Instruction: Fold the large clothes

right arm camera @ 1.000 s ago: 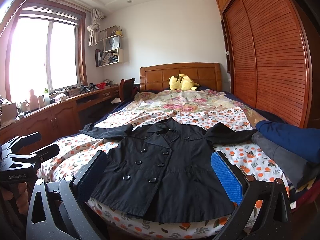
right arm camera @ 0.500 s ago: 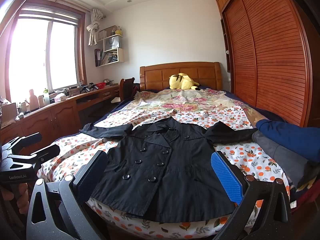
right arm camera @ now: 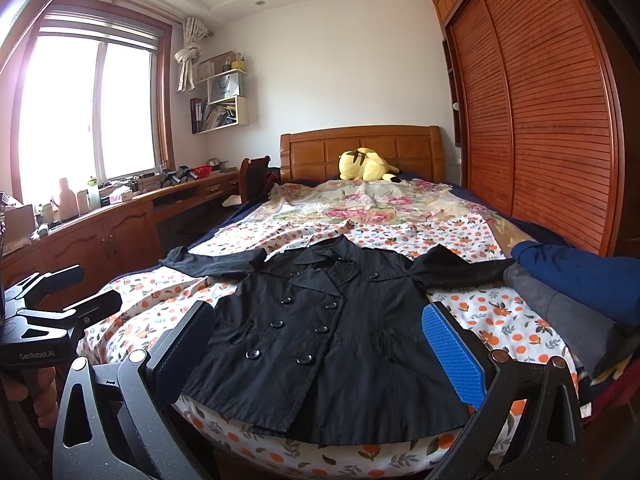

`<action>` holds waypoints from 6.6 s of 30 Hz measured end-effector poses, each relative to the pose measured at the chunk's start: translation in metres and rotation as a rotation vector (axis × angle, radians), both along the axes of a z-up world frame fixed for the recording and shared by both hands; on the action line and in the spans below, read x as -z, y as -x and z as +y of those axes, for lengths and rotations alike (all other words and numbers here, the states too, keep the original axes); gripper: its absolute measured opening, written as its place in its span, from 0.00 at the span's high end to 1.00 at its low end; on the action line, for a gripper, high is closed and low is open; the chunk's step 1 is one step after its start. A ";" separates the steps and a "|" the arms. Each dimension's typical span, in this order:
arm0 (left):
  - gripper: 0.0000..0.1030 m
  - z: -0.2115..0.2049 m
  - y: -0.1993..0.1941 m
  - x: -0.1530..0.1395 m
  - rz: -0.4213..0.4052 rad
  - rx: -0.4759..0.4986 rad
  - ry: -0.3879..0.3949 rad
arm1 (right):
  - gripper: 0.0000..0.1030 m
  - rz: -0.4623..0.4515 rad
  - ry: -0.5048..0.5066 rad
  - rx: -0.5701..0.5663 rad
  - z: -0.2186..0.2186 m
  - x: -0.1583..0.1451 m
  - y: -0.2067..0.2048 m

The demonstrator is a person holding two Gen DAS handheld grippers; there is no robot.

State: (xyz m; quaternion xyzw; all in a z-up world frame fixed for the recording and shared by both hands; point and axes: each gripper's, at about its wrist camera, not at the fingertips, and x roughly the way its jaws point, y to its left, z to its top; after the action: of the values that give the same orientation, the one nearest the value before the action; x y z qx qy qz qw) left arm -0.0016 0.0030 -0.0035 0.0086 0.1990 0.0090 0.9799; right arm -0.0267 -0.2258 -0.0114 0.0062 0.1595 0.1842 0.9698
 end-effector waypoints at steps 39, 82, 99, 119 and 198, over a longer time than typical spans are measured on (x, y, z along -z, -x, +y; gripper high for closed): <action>0.00 0.004 -0.030 0.047 0.123 -0.022 0.013 | 0.00 0.004 0.029 -0.050 0.009 0.010 -0.032; 0.02 0.165 -0.210 0.122 0.350 -0.143 0.166 | 0.00 0.264 0.181 -0.319 0.103 0.117 -0.266; 0.32 0.254 -0.383 0.169 0.477 -0.259 0.228 | 0.00 0.306 0.197 -0.334 0.123 0.124 -0.268; 0.59 0.287 -0.437 0.185 0.419 -0.278 0.568 | 0.00 0.306 0.214 -0.353 0.127 0.127 -0.268; 0.88 0.206 -0.374 0.075 0.327 -0.183 0.047 | 0.00 0.200 0.162 -0.213 0.058 0.084 -0.245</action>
State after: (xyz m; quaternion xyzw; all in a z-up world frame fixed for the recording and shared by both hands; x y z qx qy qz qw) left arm 0.3725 0.2095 -0.0786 -0.0313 0.3559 0.0920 0.9295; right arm 0.2179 -0.1681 -0.0950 -0.0707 0.2694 0.2712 0.9213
